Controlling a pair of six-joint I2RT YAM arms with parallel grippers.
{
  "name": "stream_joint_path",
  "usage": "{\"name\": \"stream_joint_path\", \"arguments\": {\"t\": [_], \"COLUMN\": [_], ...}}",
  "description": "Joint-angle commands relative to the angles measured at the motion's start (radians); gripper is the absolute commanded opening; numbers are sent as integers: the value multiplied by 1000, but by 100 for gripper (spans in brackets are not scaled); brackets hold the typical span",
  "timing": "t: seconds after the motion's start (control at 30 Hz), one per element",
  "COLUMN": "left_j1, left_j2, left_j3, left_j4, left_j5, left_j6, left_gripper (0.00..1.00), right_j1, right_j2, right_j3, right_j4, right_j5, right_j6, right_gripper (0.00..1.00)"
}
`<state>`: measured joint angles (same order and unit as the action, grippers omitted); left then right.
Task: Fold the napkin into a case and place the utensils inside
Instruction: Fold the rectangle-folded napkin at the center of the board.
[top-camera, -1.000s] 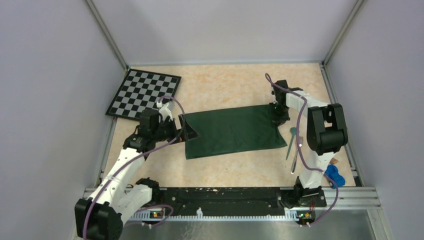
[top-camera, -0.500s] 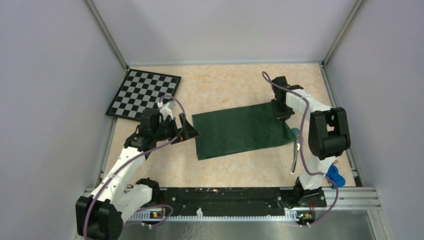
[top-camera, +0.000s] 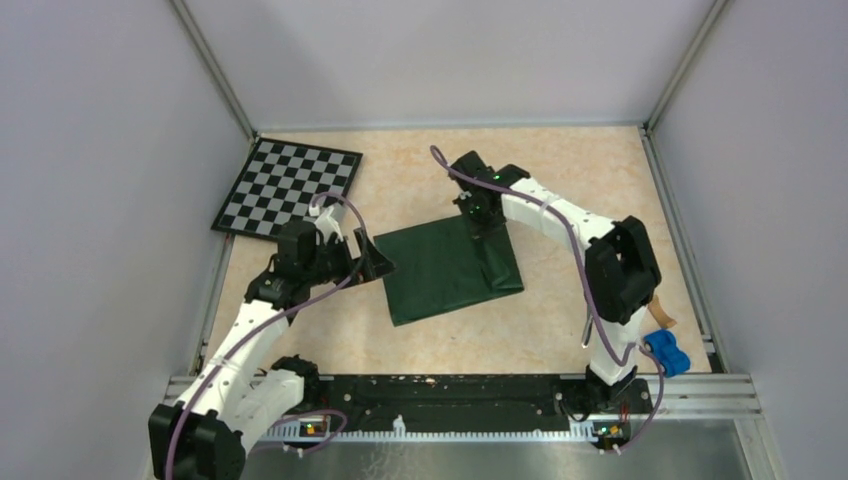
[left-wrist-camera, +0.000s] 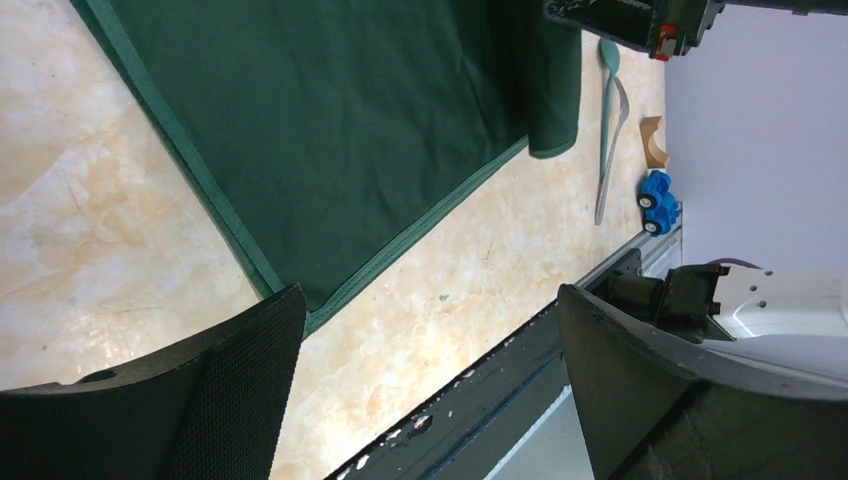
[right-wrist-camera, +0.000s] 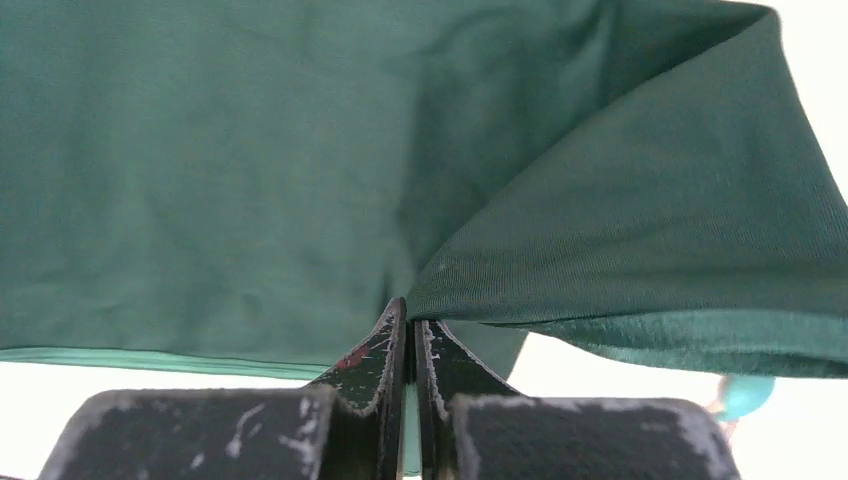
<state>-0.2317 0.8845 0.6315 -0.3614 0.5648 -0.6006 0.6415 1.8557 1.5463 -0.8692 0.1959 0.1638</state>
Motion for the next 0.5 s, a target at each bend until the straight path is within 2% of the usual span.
{"name": "stream_joint_path", "arguments": {"t": [0.0,0.17,0.3,0.47], "left_j1": [0,2,3,3], "left_j2": [-34,-98,-160,-198], "left_j3": [-2,-7,-35,-80], "left_j4": [-27,-69,-76,-45], "left_j5": [-64,-196,-292,-314], "left_j6": [4,-13,-45,-80], "left_gripper": [99,99,99,99], "right_j1": [59,109,157,185], "right_j2": [78,126,158,192], "right_j3": [114,157,207,252], "right_j4": [-39,6,8,14], "right_j5": [-145,-307,-361,-406], "right_j6": [108,152,152,184], "right_gripper": [0,0,0,0]}}
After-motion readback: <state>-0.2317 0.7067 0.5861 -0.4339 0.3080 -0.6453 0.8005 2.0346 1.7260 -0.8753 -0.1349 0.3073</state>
